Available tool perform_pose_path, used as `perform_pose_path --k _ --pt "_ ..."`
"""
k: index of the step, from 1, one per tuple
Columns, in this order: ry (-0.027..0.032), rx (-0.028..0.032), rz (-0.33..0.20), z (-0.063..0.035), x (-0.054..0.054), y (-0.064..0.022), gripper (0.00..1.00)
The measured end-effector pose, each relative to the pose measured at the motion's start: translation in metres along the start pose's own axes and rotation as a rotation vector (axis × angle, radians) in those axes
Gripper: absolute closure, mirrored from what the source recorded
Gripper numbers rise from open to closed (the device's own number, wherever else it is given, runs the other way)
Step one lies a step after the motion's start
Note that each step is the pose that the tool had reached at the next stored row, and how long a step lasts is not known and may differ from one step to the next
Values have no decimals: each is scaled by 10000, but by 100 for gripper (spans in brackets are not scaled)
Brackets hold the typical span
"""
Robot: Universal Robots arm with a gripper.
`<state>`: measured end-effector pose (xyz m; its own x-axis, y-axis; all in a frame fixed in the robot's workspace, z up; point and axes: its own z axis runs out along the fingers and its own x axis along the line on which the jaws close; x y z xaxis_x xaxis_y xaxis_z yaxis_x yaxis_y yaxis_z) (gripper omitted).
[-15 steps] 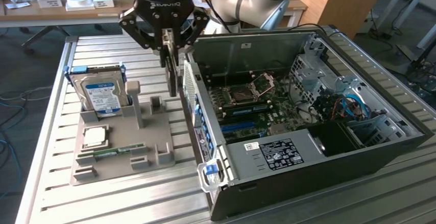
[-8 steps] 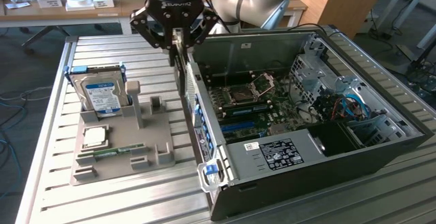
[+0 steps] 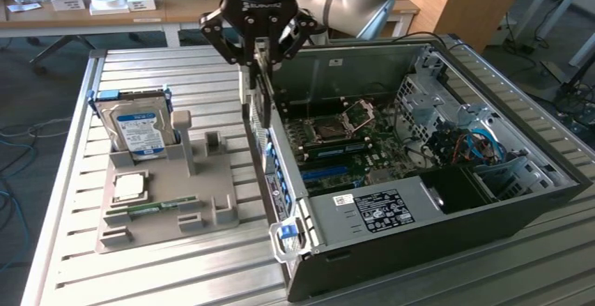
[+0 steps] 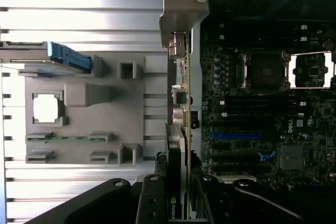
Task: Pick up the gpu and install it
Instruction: 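Pick up the gpu and move the gpu toward the slot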
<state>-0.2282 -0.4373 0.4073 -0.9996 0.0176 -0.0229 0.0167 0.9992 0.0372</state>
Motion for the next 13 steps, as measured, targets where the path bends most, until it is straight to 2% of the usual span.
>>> perform_pose_path --k 13 --pt "0 -18 0 10 -439 8 73"
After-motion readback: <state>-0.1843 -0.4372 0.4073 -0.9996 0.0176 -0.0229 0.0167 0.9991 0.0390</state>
